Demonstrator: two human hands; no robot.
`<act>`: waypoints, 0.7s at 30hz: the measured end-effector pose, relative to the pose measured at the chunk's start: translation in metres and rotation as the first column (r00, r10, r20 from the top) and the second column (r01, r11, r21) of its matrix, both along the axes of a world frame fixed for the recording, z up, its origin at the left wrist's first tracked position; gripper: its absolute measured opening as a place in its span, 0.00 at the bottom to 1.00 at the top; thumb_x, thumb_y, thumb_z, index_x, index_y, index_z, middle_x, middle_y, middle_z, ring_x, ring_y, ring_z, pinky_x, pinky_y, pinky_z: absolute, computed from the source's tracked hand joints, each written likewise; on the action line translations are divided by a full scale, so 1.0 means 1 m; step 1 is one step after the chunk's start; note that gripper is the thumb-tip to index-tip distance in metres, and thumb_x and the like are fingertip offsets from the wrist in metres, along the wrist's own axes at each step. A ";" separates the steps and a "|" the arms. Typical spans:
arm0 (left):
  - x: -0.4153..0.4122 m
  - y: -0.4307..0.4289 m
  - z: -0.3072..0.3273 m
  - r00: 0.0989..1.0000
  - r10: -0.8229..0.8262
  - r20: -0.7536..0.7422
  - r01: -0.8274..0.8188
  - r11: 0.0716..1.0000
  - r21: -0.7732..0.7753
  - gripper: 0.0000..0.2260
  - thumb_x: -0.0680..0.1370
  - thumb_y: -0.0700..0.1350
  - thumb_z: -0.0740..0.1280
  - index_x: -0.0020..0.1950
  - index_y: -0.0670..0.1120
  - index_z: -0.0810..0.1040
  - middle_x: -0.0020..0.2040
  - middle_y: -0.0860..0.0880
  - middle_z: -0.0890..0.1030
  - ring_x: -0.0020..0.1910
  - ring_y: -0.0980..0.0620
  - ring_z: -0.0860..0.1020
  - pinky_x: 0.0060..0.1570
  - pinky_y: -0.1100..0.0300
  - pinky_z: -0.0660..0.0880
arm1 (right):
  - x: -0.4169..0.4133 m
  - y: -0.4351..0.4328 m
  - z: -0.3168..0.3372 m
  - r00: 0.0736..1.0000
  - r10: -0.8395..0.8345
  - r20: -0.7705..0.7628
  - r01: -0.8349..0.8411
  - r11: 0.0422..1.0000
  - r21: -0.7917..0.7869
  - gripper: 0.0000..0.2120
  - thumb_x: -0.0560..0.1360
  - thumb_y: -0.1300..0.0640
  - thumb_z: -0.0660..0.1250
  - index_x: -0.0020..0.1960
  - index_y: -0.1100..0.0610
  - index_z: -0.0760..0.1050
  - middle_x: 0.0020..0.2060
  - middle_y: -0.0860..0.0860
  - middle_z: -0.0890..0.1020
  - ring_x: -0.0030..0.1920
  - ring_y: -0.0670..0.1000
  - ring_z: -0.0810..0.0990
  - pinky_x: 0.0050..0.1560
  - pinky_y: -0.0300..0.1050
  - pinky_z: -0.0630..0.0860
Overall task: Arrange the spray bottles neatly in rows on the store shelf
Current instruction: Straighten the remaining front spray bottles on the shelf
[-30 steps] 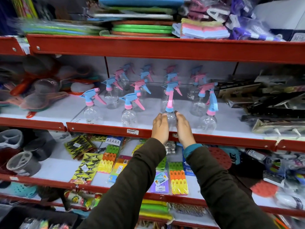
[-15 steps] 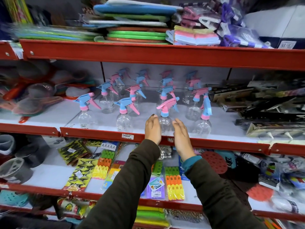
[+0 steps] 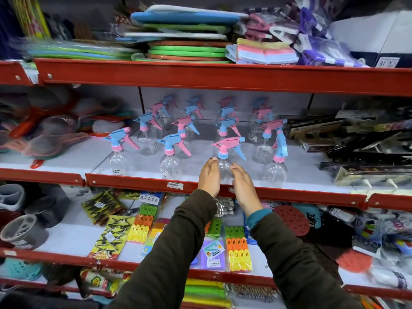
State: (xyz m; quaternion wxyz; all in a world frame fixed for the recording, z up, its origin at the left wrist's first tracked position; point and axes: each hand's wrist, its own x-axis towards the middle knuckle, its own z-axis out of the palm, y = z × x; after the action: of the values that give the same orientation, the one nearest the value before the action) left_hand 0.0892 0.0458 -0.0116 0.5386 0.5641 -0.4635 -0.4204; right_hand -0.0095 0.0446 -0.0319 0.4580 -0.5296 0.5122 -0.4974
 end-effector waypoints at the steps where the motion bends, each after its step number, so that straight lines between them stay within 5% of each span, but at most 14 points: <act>1: 0.001 0.000 0.000 1.000 -0.001 0.002 0.001 1.000 0.001 0.23 0.85 0.51 0.52 0.78 0.44 0.67 0.80 0.45 0.67 0.79 0.49 0.64 0.77 0.59 0.56 | 0.000 0.001 0.000 1.000 0.006 -0.001 -0.006 1.000 0.001 0.24 0.80 0.46 0.57 0.75 0.49 0.66 0.76 0.49 0.66 0.75 0.50 0.66 0.78 0.53 0.61; 8: -0.003 0.002 0.000 1.000 0.016 0.026 -0.016 1.000 -0.003 0.24 0.85 0.51 0.51 0.79 0.43 0.64 0.81 0.45 0.64 0.81 0.49 0.62 0.79 0.58 0.55 | -0.004 0.004 0.000 1.000 0.019 -0.006 -0.019 1.000 -0.012 0.24 0.79 0.44 0.57 0.74 0.48 0.67 0.75 0.49 0.67 0.75 0.50 0.66 0.77 0.52 0.61; 16: -0.026 0.029 -0.013 0.957 0.287 0.042 -0.277 0.948 -0.159 0.20 0.84 0.47 0.55 0.75 0.44 0.68 0.76 0.44 0.69 0.76 0.46 0.66 0.73 0.59 0.59 | -0.034 0.030 -0.011 0.958 -0.231 0.171 0.262 0.945 -0.195 0.17 0.81 0.53 0.55 0.67 0.51 0.75 0.67 0.51 0.75 0.68 0.50 0.74 0.72 0.56 0.70; 21: -0.072 0.043 -0.024 0.964 0.203 0.173 -0.176 0.972 -0.157 0.16 0.83 0.46 0.58 0.70 0.46 0.73 0.71 0.43 0.72 0.71 0.44 0.68 0.69 0.59 0.59 | -0.076 0.034 -0.018 0.913 -0.360 0.194 0.396 0.896 -0.200 0.17 0.81 0.55 0.54 0.66 0.51 0.75 0.66 0.52 0.73 0.62 0.44 0.74 0.66 0.40 0.71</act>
State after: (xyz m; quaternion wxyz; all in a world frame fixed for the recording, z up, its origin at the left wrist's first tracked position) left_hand 0.0172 0.0884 -0.0353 0.5687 0.6039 -0.4844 -0.2781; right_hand -0.0850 0.0783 -0.0501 0.3239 -0.4307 0.5067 -0.6729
